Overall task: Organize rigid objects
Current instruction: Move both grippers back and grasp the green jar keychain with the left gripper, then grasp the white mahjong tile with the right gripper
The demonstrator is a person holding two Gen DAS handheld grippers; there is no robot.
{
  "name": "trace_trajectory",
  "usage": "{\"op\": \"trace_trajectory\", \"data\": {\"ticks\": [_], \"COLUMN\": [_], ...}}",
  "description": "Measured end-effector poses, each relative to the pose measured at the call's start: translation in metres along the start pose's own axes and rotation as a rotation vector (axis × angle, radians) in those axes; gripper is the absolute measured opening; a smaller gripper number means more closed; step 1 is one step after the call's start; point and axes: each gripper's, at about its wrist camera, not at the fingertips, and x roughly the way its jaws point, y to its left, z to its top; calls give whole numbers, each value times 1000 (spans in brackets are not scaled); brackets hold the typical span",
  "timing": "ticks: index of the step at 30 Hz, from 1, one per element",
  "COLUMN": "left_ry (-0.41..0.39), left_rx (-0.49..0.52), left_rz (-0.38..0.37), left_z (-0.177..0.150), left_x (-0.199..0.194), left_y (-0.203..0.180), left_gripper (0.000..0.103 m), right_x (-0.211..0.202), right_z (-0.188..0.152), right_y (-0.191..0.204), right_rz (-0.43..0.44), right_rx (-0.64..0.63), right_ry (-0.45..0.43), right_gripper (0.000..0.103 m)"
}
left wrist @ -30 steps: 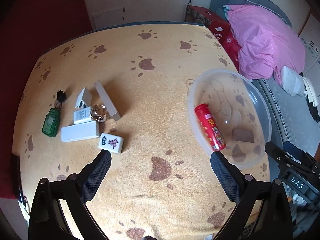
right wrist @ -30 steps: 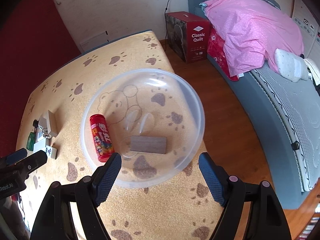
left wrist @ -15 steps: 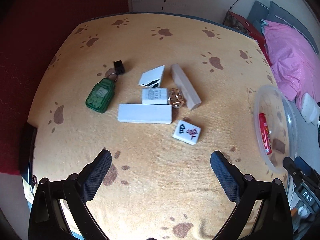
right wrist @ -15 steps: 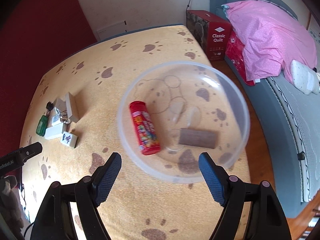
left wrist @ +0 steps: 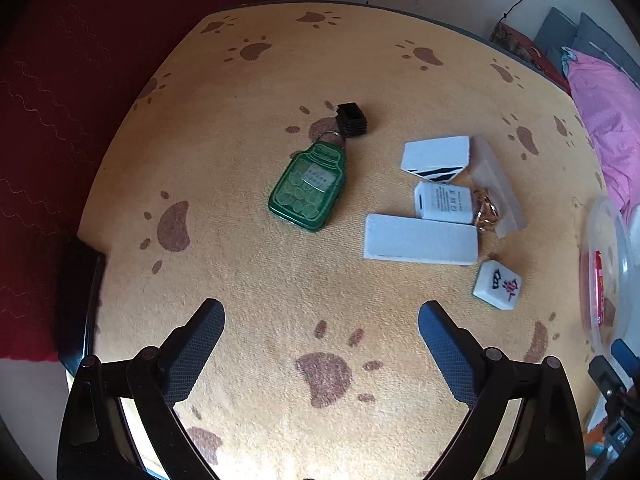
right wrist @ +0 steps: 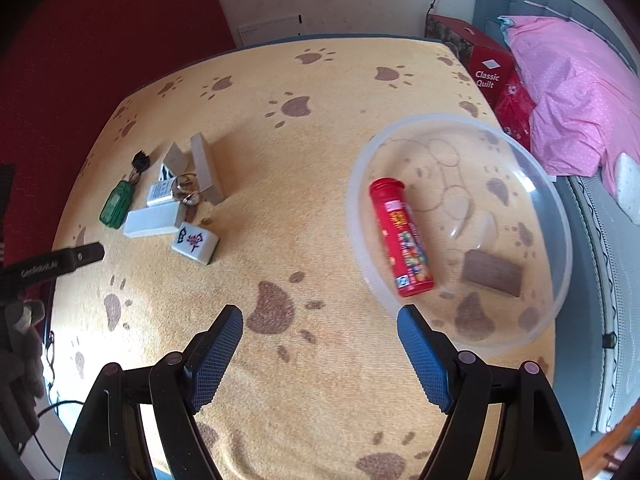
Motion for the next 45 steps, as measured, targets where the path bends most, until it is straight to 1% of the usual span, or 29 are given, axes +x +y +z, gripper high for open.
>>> {"op": "trace_trajectory", "data": {"ticks": [5, 13, 16, 19, 20, 22, 23, 29, 34, 36, 42, 45], "left_ry": [-1, 4, 4, 13, 19, 29, 32, 0, -20, -28, -36, -34], "left_rx": [8, 30, 33, 28, 26, 25, 29, 70, 79, 77, 64, 40], "left_rz": [7, -23, -36, -43, -48, -74, -80, -64, -61, -64, -68, -68], "left_z": [19, 45, 55, 63, 65, 68, 68, 68, 67, 66, 55, 47], "left_x": [14, 37, 45, 54, 57, 61, 63, 65, 64, 63, 60, 57], "left_y": [13, 24, 27, 30, 31, 32, 32, 26, 27, 30, 38, 41], "left_gripper": [98, 96, 92, 84, 79, 73, 69, 68, 55, 48, 47, 47], "right_x": [6, 20, 24, 28, 29, 32, 33, 43, 53, 58, 70, 77], "right_z": [-1, -5, -6, -5, -5, -3, -2, 5, 12, 15, 29, 38], "right_y": [13, 32, 39, 46, 49, 53, 56, 69, 79, 82, 96, 104], "right_rz": [-9, -28, -33, -36, -37, -38, -38, -35, -19, -11, 8, 10], "right_rx": [-5, -14, -22, -29, -31, -36, -38, -55, -65, -59, -66, -79], "right_ry": [26, 72, 85, 94, 96, 99, 100, 111, 121, 131, 133, 128], "right_gripper": [83, 83, 83, 83, 83, 83, 83, 83, 83, 83, 83, 82]}}
